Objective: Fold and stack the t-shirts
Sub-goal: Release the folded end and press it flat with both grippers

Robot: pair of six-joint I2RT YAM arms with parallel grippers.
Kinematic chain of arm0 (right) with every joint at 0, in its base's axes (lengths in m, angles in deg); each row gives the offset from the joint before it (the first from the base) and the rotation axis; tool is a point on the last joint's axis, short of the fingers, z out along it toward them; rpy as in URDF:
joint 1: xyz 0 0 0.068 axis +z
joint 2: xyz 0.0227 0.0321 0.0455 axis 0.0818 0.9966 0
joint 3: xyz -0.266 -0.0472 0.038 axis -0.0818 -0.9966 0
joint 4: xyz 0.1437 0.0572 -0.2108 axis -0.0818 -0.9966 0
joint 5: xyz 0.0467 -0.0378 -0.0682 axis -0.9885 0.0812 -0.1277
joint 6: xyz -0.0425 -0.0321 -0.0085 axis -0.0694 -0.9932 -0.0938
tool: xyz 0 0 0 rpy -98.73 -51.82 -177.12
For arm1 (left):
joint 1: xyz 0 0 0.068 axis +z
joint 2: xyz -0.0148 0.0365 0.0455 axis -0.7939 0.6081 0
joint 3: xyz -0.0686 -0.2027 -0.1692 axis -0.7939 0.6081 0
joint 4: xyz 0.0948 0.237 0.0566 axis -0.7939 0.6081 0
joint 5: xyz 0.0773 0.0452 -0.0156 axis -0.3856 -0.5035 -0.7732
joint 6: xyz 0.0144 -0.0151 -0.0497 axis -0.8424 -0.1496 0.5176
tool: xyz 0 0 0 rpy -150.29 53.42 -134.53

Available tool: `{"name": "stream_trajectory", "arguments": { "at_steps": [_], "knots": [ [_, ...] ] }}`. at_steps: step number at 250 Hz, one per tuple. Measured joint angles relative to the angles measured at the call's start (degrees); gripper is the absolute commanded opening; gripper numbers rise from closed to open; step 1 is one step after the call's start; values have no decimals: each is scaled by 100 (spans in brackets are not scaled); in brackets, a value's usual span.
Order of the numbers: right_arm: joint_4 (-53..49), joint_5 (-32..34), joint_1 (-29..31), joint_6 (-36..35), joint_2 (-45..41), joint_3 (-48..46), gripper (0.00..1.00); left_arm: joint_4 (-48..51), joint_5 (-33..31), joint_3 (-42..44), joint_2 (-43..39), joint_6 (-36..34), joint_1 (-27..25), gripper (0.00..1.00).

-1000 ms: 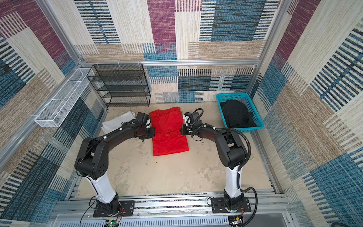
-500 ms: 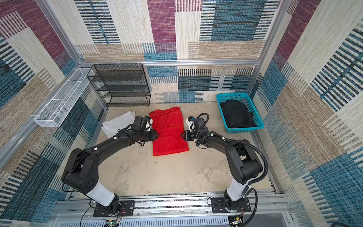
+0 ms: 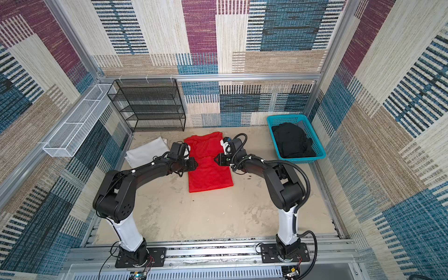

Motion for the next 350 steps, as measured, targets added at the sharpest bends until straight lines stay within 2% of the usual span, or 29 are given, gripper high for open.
{"name": "stream_trajectory", "arguments": {
  "at_steps": [49,75,128,167,211,283,350],
  "knots": [
    [-39,20,-223,-39,863,737,29,-225,221,-442,632,-2,240,31],
    [-61,105,-407,0,1056,636,29,-275,308,-503,857,0,306,31],
    [546,46,-577,28,1067,260,28,-754,647,-330,946,125,433,31],
    [708,166,-605,33,848,-79,28,-774,673,-129,754,120,540,31],
    [398,518,-619,24,411,-391,30,-597,619,149,409,-20,682,31],
    [129,573,-505,55,-743,-1027,31,-944,1209,1075,-573,157,461,28],
    [437,127,-107,553,-872,-1851,32,-1346,1679,879,-9,420,173,26]
  ]
}}
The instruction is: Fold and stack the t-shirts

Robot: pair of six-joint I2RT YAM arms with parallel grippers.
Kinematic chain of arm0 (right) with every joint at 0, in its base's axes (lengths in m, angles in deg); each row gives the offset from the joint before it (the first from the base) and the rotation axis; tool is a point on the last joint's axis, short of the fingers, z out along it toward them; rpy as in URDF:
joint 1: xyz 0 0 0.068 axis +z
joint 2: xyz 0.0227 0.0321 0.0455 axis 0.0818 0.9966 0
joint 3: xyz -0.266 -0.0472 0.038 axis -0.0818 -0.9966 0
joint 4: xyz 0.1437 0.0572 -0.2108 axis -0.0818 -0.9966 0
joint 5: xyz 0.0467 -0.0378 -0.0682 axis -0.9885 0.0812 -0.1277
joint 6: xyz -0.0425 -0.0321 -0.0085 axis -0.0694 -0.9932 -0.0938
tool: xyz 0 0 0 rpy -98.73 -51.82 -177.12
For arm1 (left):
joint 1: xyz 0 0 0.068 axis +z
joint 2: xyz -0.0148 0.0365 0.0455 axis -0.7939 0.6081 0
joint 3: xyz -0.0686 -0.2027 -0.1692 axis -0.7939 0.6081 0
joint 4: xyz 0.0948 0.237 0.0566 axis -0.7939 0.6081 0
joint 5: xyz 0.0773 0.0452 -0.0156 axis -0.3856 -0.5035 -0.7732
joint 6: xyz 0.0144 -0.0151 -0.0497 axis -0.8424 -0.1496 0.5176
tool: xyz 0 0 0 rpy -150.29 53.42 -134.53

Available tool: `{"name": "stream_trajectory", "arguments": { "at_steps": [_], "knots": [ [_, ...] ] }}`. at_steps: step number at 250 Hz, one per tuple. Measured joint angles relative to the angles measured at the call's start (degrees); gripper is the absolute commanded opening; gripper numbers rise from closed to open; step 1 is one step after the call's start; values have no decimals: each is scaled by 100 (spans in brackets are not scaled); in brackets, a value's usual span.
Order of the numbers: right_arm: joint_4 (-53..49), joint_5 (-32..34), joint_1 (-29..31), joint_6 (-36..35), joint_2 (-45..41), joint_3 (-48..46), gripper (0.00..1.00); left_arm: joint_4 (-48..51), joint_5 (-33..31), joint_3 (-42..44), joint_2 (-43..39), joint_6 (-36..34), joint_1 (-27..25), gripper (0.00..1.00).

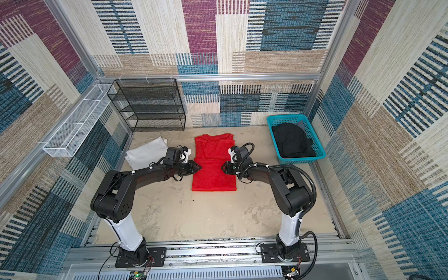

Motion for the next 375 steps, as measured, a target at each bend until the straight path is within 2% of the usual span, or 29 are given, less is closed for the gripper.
{"name": "stream_trajectory", "arguments": {
  "at_steps": [34,71,113,159,215,246,325,375],
  "knots": [
    [275,-15,-61,308,-13,-483,31,-33,28,-50,378,9,31,24],
    [549,22,-199,387,-120,-754,31,-166,105,160,313,-7,116,24],
    [306,337,-291,275,-387,-839,31,61,-57,457,-90,-149,142,23],
    [-138,531,-269,61,-1010,-793,31,177,-107,898,-944,-144,42,23],
    [-103,-83,72,122,-1305,-1099,31,157,-2,1165,-1263,210,-588,23],
    [-85,-271,164,313,-1307,-1447,31,138,17,1322,-1139,391,-682,23],
    [81,-55,-33,498,-1502,-2118,30,-70,-44,1928,-1196,459,-684,23],
    [-514,389,-50,380,-1917,-2028,32,308,-240,2044,-1604,455,-684,23]
  ]
}}
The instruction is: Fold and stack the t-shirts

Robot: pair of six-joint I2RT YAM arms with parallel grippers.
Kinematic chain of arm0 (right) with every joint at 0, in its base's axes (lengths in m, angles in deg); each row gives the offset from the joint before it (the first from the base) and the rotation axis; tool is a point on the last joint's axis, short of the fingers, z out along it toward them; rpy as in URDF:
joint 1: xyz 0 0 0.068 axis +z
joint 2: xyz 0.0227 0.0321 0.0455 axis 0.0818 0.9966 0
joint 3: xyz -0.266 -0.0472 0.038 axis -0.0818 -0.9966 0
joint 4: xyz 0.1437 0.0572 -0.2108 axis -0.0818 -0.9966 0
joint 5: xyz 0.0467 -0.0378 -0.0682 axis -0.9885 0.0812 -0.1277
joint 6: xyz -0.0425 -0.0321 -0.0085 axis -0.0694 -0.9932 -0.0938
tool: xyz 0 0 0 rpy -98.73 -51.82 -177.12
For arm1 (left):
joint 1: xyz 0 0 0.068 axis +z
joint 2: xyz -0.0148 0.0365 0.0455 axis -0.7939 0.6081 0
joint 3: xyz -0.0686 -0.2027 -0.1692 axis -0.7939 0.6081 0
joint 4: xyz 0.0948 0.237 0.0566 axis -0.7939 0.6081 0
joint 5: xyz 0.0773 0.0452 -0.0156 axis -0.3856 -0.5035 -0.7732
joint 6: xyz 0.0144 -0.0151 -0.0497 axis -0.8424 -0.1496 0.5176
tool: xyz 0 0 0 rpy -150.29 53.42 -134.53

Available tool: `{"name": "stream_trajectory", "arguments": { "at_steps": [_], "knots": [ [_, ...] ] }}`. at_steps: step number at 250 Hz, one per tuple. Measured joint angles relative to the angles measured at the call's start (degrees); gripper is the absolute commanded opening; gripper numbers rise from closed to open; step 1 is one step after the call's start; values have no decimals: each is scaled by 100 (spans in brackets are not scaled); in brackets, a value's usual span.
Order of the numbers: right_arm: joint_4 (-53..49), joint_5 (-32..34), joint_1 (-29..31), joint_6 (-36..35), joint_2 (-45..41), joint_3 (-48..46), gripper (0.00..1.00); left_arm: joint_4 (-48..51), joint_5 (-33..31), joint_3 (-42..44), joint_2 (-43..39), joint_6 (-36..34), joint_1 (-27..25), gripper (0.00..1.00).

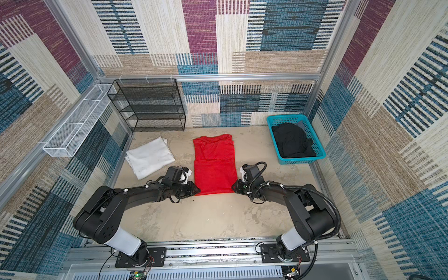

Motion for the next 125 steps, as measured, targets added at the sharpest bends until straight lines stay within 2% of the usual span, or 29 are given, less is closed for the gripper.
{"name": "stream_trajectory", "arguments": {
  "at_steps": [57,125],
  "knots": [
    [-153,-94,2,-103,-293,98,32,227,-31,-144,-284,4,-149,23],
    [-79,-197,2,-98,42,-146,30,317,42,85,-57,44,-219,23]
  ]
}}
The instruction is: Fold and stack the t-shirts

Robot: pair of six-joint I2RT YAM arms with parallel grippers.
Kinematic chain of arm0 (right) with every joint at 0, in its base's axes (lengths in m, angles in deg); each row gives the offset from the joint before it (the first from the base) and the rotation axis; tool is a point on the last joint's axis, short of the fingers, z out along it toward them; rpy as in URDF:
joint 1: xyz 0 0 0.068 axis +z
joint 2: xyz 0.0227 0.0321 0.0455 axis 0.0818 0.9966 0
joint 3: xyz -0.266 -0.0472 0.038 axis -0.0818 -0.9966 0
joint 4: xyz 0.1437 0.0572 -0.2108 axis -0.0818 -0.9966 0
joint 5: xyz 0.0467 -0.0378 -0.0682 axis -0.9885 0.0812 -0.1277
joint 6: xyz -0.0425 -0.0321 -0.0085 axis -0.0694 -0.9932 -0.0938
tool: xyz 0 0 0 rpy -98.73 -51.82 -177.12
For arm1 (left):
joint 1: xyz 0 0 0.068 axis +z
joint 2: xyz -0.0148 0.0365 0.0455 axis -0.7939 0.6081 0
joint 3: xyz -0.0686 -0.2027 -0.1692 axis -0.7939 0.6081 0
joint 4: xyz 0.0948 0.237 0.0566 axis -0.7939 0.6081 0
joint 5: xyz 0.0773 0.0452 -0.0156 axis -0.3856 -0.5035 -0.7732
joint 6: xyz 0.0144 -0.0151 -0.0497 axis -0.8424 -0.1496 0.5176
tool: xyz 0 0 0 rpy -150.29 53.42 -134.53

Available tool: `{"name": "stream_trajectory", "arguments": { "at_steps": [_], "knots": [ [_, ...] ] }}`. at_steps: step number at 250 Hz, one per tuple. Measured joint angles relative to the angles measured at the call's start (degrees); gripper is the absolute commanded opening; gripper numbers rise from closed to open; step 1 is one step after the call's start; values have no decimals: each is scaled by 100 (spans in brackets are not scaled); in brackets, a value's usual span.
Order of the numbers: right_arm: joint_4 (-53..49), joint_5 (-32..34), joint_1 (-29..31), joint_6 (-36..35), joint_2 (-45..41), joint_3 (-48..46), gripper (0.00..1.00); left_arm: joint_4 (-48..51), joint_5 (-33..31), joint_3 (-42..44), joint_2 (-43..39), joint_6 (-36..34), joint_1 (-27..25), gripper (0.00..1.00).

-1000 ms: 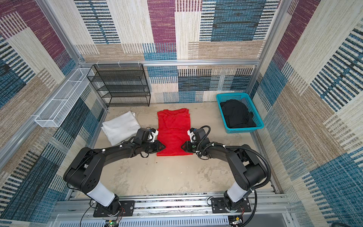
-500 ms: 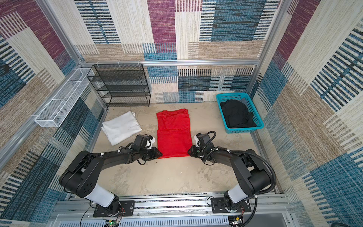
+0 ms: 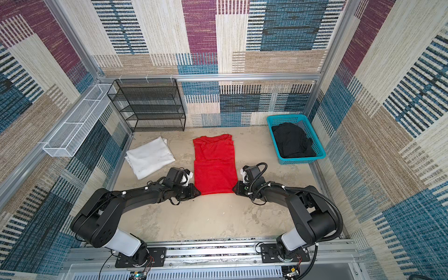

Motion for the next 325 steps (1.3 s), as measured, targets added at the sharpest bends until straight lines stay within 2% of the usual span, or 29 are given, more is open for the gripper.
{"name": "stream_trajectory", "arguments": {
  "at_steps": [57,82,112,170,210,257,282,325],
  "knots": [
    [-804,616,129,-26,-402,428,31,-197,4,160,-57,48,-9,23],
    [-809,682,369,-31,-570,673,31,-195,4,175,-68,70,-9,23],
    [-251,168,575,111,-468,579,30,-184,-2,179,-83,85,-9,23],
    [916,-678,979,654,345,457,29,-122,-17,184,-107,87,-9,23],
    [1209,-728,973,822,706,302,28,-146,2,186,-90,87,-9,23],
    [1414,-769,975,835,743,-42,28,-146,4,186,-90,87,-9,23],
    [1408,-756,975,833,625,-127,28,-144,4,186,-90,87,-9,23],
    [822,-664,1003,800,116,155,30,-151,2,201,-101,85,-9,23]
  ]
}}
